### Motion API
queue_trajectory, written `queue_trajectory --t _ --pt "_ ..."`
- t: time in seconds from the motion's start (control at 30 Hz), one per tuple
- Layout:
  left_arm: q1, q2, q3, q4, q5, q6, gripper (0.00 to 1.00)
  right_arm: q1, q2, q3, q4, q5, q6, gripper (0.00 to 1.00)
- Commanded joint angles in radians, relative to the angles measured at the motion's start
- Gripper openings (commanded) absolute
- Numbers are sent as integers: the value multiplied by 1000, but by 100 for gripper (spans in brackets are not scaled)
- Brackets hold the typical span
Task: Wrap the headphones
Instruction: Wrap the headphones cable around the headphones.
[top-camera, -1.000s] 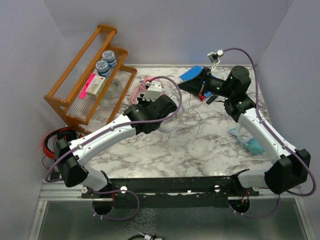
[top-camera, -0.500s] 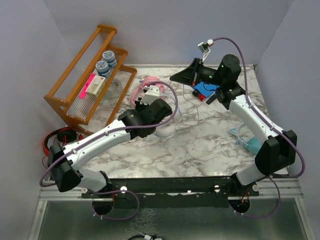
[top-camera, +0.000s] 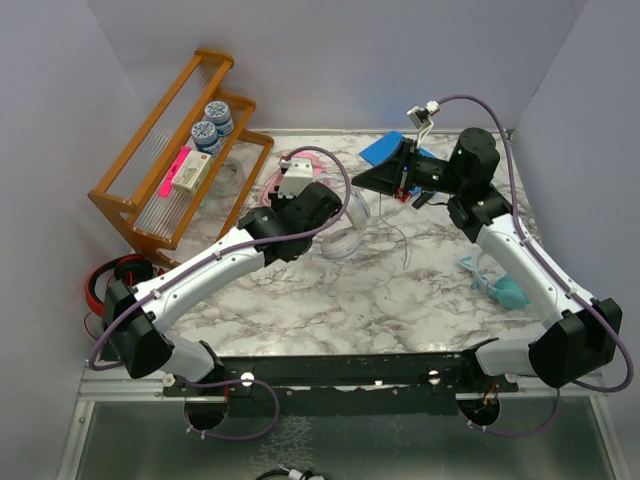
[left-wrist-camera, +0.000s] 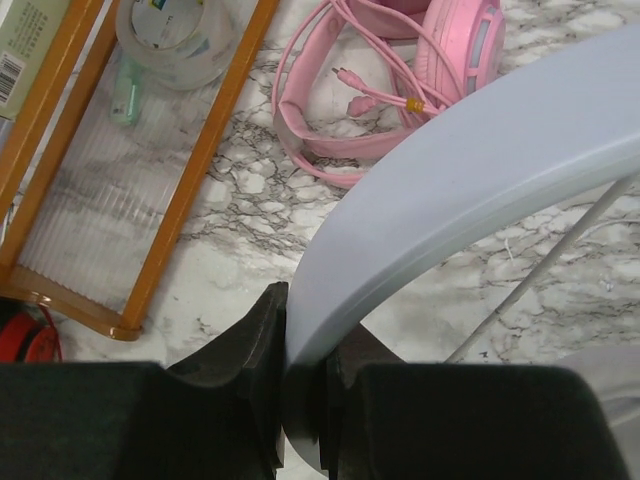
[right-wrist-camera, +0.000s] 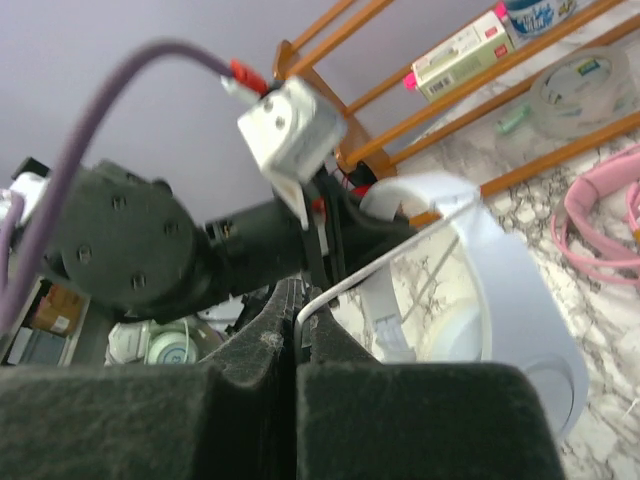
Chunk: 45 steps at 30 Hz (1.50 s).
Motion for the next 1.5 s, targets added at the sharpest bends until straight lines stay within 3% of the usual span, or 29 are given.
queue_trajectory --t 0.0,0.3,0.5,0.67,0.83,1.0,1.17,1.47 --pt "85 11 32 -68 90 -74 0 -2 -117 -85 -10 -12 -33 1" --pt "129 76 114 -75 141 -175 0 110 -227 -273 -8 44 -39 3" --pt "134 139 196 -75 167 -240 0 223 -223 -382 92 128 -3 6" --pt "135 141 233 -69 176 -300 0 261 -219 -440 160 207 3 15" --pt "136 131 269 -58 179 -318 0 296 -188 -492 244 207 14 16" --pt "157 141 340 -56 240 -295 0 358 -168 -589 374 215 6 16" --pt "158 141 385 -56 294 -285 0 405 -193 -725 515 318 -16 17" --pt "160 110 412 -59 348 -275 0 415 -138 -895 766 432 -23 15"
